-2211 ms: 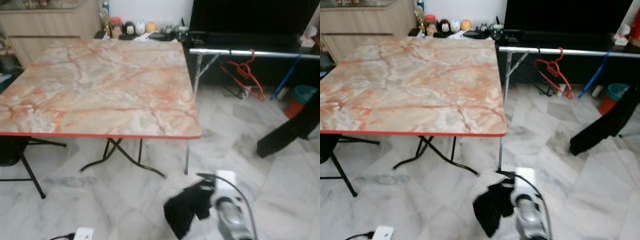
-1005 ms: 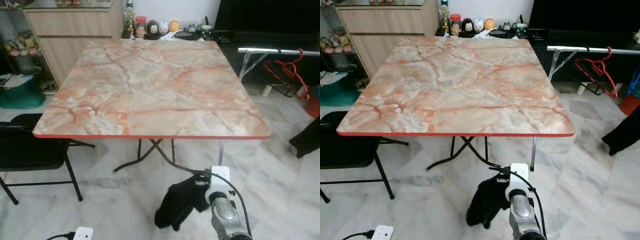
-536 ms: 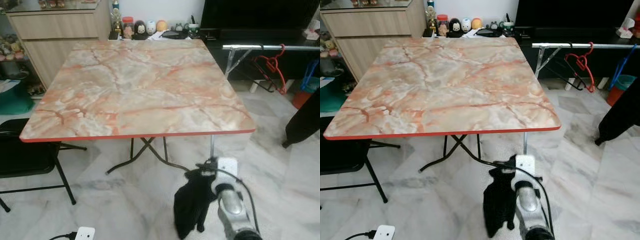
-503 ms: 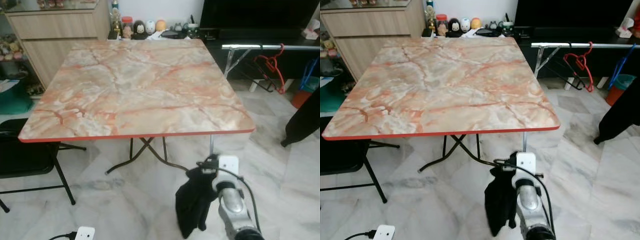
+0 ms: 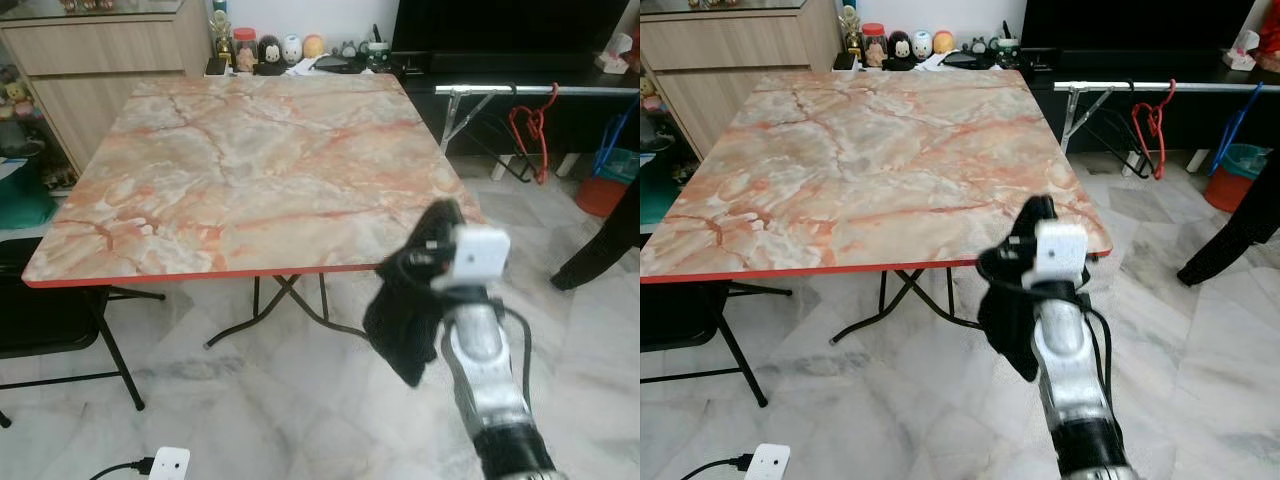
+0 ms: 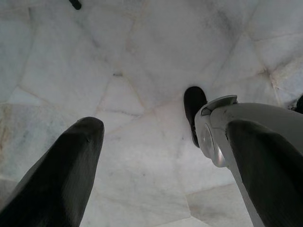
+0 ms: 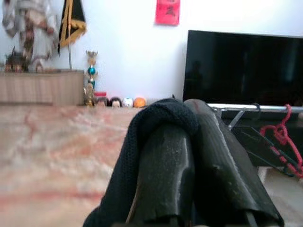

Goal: Hang hanger

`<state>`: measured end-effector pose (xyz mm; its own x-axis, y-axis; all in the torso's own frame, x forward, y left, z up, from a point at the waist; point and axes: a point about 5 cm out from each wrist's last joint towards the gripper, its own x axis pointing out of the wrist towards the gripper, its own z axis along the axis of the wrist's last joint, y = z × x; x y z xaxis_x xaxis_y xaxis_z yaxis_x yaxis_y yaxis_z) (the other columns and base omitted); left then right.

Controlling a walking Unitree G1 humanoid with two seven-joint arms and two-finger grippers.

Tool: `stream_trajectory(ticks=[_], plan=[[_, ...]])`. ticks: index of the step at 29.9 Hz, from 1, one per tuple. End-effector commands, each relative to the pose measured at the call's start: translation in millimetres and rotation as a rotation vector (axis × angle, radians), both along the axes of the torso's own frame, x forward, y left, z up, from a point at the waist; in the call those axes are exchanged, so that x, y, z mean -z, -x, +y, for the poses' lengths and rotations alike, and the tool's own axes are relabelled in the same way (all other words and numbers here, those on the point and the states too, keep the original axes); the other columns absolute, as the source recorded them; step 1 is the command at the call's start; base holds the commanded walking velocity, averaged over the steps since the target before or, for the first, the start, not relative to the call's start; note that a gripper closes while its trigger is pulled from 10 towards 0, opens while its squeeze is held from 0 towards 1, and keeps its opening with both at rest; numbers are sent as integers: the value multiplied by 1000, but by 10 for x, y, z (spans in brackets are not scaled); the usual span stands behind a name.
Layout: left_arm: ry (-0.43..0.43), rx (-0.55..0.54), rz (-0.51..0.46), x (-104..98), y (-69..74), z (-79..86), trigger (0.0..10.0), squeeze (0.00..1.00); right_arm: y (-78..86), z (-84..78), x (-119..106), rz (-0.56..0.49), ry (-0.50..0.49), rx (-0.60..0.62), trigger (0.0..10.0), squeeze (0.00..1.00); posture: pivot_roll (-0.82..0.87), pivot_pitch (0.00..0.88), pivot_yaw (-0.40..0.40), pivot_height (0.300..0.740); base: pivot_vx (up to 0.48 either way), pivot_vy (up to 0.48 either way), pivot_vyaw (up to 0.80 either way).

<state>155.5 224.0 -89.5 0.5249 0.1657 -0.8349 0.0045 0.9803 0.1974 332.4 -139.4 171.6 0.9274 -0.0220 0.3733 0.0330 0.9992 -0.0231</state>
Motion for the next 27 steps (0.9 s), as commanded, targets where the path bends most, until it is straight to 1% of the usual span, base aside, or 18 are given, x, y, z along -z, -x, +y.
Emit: stream_trajectory(ticks=[1,2,4,5,6,7,8,11,16,21,22,24,27], plan=[[0,-11,-6,2,-4,-15,10000,0,-106,23,-238,-52,-45,-1,10000,0,56,0,-24,740,0,0,0],[1,-12,-7,1,-7,-21,10000,0,-162,49,-323,-67,-57,-8,10000,0,59,0,-24,740,0,0,0],[2,-12,-8,1,-9,-23,10000,0,-173,58,-365,-70,-67,-11,10000,0,59,0,-24,740,0,0,0],[2,-15,-11,-2,-19,-26,10000,0,-252,93,-464,-55,-62,-14,10000,0,62,0,-24,740,0,0,0],[1,-16,-13,-4,-25,-28,10000,0,-293,115,-505,-45,-50,-16,10000,0,62,0,-24,740,0,0,0],[1,-16,-13,-4,-25,-28,10000,0,-293,115,-505,-45,-50,-16,10000,0,62,0,-24,740,0,0,0],[1,-16,-14,-6,-30,-31,10000,0,-344,144,-515,-18,-29,-20,10000,0,62,0,-25,740,0,0,0],[0,-21,-21,-13,-48,-31,10000,0,-387,170,-557,-25,-37,-28,10000,0,70,0,-26,740,0,0,0],[1,-28,-31,-23,-64,-23,10000,0,-382,213,-555,-20,-46,-35,10000,0,73,0,-26,740,0,0,0],[-3,-35,-28,-20,-51,-13,10000,0,-361,252,-504,3,-40,-46,10000,0,74,0,-24,740,310,0,0],[-2,-35,-28,-19,-48,-10,10000,0,-357,285,-488,9,-23,-59,10000,0,73,0,-24,740,356,0,0],[-3,-38,-28,-20,-47,-7,10000,0,-349,334,-487,-4,-6,-78,10000,0,73,0,-24,740,392,0,0],[-4,-39,-28,-20,-48,-5,10000,0,-348,349,-492,-8,-10,-83,10000,0,73,0,-24,740,429,0,0]])
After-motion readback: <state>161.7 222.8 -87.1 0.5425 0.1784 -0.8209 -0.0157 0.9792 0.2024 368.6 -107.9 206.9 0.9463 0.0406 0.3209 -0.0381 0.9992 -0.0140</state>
